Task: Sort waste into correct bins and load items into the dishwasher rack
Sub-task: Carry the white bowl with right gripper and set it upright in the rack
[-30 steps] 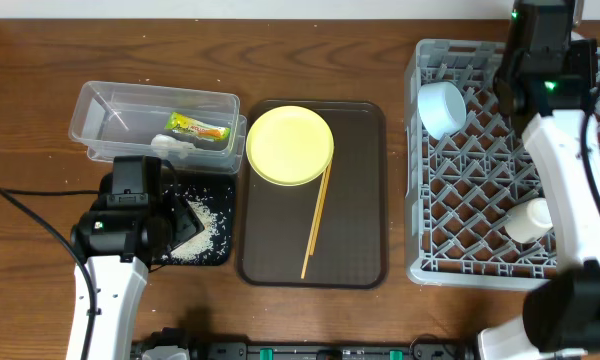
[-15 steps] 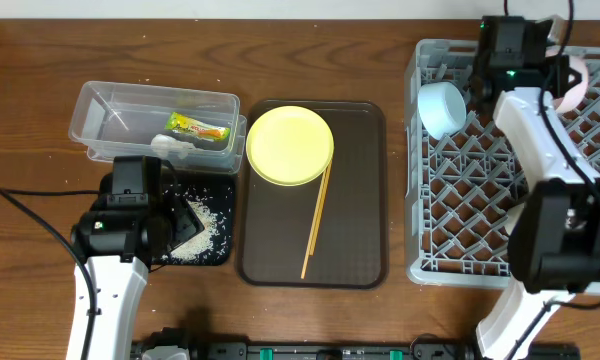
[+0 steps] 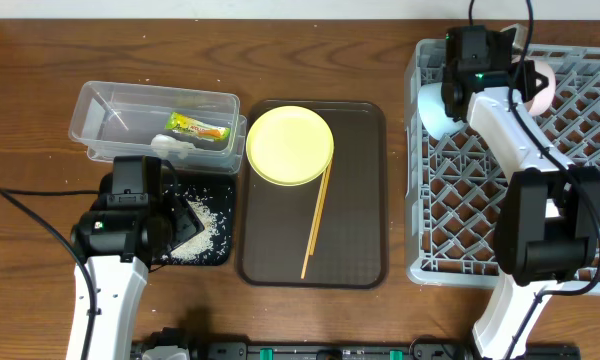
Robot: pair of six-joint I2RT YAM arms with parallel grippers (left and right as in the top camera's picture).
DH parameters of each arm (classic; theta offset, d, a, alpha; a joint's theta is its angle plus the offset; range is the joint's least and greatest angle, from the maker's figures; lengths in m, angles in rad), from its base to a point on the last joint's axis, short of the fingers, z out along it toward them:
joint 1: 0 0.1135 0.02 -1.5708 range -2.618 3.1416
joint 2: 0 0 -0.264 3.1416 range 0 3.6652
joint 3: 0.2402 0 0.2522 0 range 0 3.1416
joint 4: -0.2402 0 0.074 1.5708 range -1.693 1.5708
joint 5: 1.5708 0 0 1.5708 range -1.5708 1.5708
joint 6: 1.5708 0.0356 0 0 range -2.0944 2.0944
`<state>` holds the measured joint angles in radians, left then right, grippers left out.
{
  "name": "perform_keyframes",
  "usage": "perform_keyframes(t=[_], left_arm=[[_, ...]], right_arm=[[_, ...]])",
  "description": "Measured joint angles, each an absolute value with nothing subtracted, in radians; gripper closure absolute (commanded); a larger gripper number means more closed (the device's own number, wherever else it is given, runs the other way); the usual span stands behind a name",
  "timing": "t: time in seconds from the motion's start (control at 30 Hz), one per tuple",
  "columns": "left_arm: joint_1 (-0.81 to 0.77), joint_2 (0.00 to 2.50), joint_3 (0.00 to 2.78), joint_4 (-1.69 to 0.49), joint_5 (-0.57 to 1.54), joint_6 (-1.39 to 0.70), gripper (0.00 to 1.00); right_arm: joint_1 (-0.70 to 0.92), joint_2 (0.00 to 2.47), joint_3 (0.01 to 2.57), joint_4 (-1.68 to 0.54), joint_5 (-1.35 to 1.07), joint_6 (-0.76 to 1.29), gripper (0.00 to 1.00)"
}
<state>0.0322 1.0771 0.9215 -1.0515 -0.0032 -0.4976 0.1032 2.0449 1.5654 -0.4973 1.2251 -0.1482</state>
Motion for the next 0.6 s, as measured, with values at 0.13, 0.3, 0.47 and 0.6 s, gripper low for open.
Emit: perform_keyframes(t=[0.13, 0.3, 0.47, 0.6], left_arm=[[0.032, 1.077, 0.921, -1.052, -0.003, -0.498, 0.26], [0.032, 1.077, 0.921, -1.052, -0.003, -0.498, 0.26], [0.032, 1.077, 0.921, -1.052, -0.003, -0.498, 0.26], [0.032, 1.077, 0.921, -1.052, -0.003, -0.498, 0.26]], right_arm=[[0.122, 2.044, 1.567, -0.585, 1.181, -0.112, 0.79], [0.143, 2.043, 1.570, -0.706, 1.053, -0.015, 0.75], [0.152, 2.044, 1.569, -0.793, 0.897, 0.060, 0.63], [0.152, 2.041, 1.569, -0.814, 0.847, 0.091, 0.48]])
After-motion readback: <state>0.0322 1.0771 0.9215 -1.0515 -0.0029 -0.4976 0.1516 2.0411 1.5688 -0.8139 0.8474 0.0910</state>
